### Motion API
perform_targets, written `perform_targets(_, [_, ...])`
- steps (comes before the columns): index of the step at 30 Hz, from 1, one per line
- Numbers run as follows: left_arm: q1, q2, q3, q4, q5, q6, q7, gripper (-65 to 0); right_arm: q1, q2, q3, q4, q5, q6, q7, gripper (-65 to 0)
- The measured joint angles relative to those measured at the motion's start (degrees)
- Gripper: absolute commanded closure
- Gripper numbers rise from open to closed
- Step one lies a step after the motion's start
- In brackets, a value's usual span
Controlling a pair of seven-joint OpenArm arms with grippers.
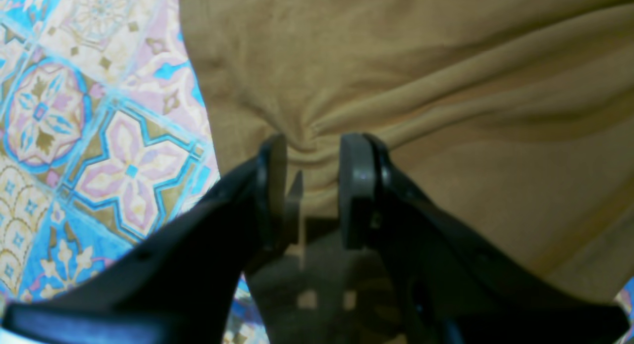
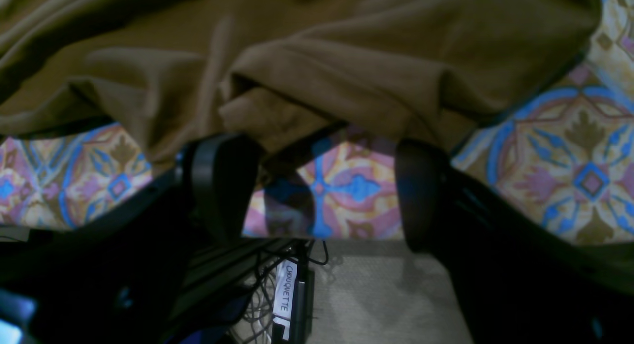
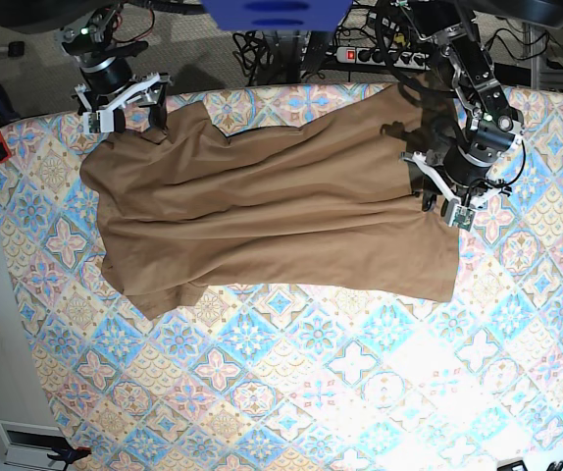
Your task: Layout the t-shirt on the table in an organized manner, then fold the t-shirt properly
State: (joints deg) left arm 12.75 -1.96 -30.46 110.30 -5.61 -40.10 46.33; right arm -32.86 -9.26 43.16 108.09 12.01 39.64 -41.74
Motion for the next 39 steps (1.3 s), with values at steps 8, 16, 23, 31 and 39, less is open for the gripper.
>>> perform_targets(8, [0.0,0.0,0.0,0.0,0.0,0.0,0.0,-17.9,0.8,-0.1,0.0,-0.2,-0.3,0.0,-0.1,-43.8])
perform_targets(16, [0.0,-0.1,0.0,0.0,0.0,0.0,0.0,-17.9,4.4,0.0,-0.1,-0.8,-3.7,0.0,-0.8,-43.8])
perform_targets(23, [0.0,-0.1,0.0,0.0,0.0,0.0,0.0,-17.9,5.2,0.0,0.0,-4.2,-3.6,0.0,0.0,-43.8])
perform_targets(31, [0.0,-0.1,0.0,0.0,0.0,0.0,0.0,-17.9,5.1,0.1,0.0,-6.6,-3.0,0.0,1.9,-28.3])
perform_targets(39, [0.0,-0.1,0.0,0.0,0.0,0.0,0.0,-17.9,4.9,0.0,0.3,-5.9,-3.4,0.0,0.1,0.0])
